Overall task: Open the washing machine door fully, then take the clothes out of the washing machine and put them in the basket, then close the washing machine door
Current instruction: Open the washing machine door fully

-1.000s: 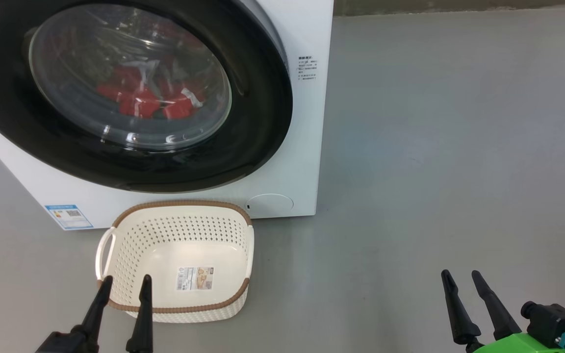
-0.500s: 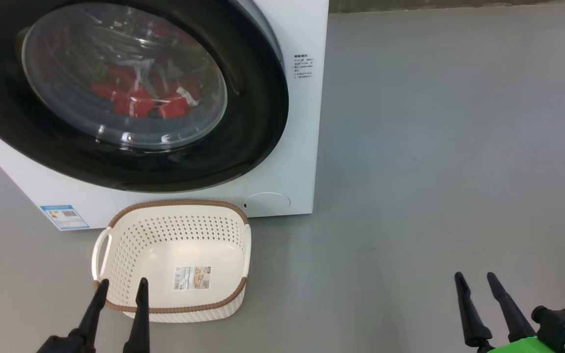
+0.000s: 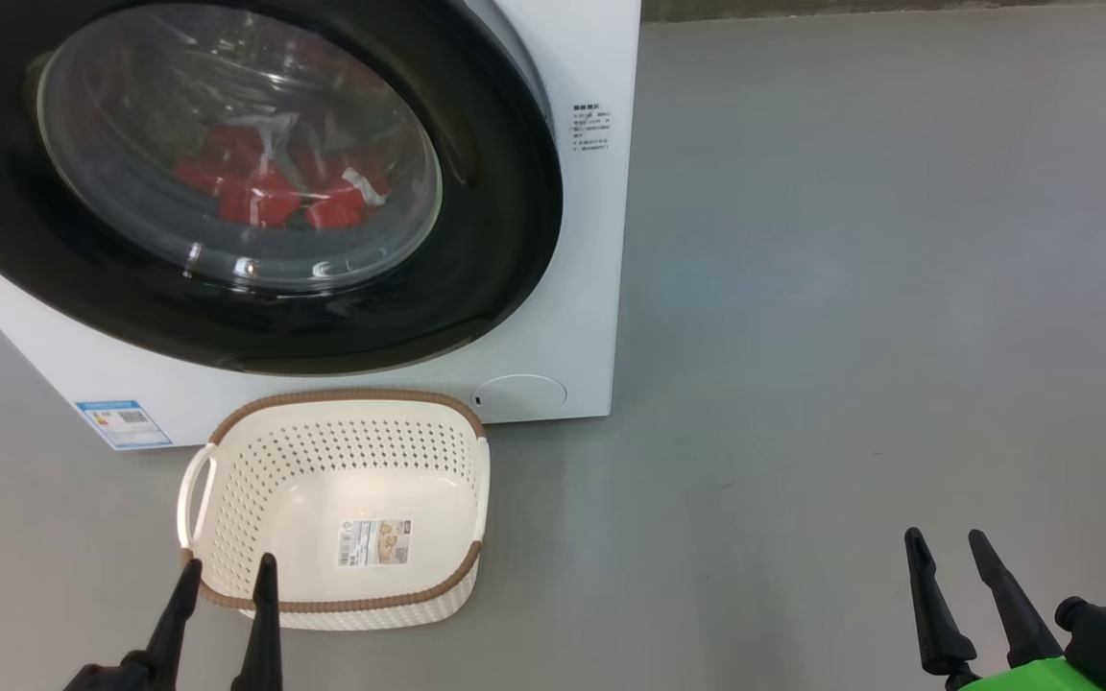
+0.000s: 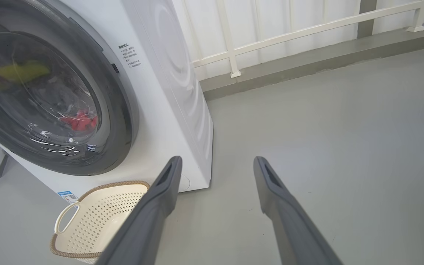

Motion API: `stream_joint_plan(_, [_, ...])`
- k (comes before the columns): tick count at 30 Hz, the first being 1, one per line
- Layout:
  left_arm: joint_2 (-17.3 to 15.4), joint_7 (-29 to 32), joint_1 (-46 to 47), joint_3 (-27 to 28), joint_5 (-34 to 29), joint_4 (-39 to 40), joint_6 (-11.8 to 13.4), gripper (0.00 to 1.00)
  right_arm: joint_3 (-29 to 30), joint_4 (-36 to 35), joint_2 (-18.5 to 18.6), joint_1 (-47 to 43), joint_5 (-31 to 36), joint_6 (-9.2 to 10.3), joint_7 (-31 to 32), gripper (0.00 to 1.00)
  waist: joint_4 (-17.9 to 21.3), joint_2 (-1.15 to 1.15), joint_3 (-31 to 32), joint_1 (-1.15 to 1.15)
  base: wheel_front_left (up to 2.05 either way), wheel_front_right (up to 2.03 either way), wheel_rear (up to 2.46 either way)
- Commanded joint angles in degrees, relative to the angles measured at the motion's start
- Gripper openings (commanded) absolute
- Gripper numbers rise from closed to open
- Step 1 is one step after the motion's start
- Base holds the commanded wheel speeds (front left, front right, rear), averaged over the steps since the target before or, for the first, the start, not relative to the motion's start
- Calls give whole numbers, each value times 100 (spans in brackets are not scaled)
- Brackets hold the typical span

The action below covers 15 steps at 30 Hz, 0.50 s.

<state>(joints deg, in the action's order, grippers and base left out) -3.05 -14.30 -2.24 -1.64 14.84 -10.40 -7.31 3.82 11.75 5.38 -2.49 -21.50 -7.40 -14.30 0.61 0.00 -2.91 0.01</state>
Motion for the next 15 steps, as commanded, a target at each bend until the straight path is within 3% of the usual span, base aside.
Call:
stream_joint_plan(1, [-51, -70, 135, 224, 53, 111, -18, 100, -146, -149, 32, -2, 17, -9, -70, 100, 4, 0, -1, 0, 0, 0, 0])
stream_joint_plan(15, [-31, -70, 172, 239, 30, 159, -18, 100, -158, -162, 28, 42, 47, -9, -70, 100, 11, 0, -47, 0, 0, 0, 0])
